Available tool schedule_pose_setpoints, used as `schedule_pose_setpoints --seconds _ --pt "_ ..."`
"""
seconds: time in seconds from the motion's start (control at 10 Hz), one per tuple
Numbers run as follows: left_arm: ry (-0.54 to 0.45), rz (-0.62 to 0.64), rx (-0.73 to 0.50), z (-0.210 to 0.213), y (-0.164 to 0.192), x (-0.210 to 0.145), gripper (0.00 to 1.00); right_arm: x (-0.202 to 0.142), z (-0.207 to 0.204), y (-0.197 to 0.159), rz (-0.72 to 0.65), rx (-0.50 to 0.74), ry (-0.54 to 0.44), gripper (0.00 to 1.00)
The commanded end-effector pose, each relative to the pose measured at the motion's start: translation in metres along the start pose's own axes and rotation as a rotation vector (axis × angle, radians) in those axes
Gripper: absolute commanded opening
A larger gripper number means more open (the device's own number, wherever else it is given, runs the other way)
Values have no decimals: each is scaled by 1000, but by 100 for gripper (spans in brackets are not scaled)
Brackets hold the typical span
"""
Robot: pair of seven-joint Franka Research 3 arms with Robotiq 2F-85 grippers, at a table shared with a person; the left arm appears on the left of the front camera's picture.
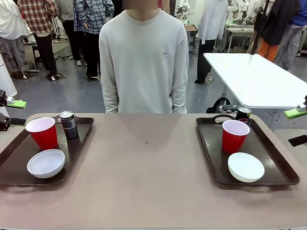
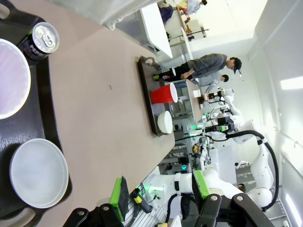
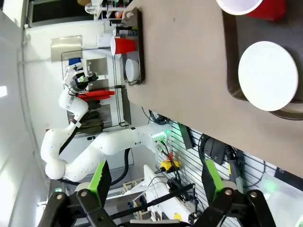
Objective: Prepare tableware on both trays.
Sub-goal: Pick up a Picnic Bowl from the table and place it on a Handle tray.
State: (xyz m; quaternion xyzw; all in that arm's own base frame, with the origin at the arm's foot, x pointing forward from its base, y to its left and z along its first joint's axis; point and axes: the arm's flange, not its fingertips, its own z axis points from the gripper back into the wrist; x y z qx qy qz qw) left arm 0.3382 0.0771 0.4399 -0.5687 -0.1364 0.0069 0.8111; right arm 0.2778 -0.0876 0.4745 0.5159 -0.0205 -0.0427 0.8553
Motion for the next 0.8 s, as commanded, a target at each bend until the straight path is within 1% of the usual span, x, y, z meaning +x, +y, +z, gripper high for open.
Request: schedule_pose_setpoints --seconds 0.0,0.7 --pt "-13 -9 -21 0 0 1 72 4 -5 4 6 31 9 100" --pt "-13 -9 -21 0 0 1 72 4 -5 4 6 31 9 100"
